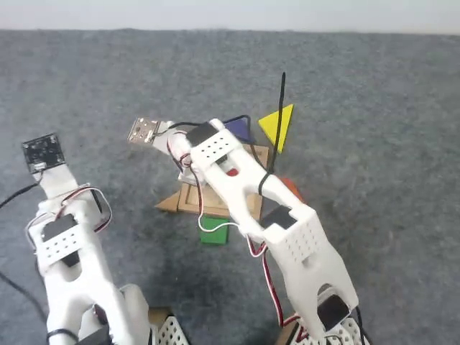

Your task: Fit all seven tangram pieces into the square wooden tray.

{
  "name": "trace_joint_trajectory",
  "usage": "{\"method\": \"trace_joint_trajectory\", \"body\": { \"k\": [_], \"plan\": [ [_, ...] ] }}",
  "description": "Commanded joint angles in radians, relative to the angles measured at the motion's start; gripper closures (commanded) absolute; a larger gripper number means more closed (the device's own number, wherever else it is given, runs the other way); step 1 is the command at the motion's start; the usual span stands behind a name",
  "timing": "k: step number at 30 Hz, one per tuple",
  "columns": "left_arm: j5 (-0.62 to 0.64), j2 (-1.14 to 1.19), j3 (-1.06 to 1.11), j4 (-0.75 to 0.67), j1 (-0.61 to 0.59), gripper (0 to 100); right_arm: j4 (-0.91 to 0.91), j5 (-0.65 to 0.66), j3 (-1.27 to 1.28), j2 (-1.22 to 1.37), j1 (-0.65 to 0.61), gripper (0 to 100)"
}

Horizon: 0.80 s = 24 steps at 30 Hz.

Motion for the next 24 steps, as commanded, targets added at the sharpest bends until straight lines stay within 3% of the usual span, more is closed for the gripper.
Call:
{"method": "trace_joint_trajectory", "body": {
  "k": [1,11,14,20,24],
  "plan": [
    [0.009,-0.031,-0.059,-0.025,-0.003,96,0.013,-0.097,-0.087,-0.027,0.05,96.1],
    [-0.026,-0.031,-0.048,-0.021,0.029,96,0.074,-0.404,-0.224,-0.018,0.153,96.1],
    [-0.026,-0.031,-0.048,-0.021,0.029,96,0.091,-0.43,-0.23,-0.027,0.18,95.7],
    [-0.026,-0.031,-0.047,-0.021,0.029,96,0.381,-0.089,-0.379,-0.094,0.22,94.7],
    [-0.026,-0.031,-0.047,-0.021,0.029,96,0.578,0.252,-0.387,-0.097,0.223,84.4]
  ]
}}
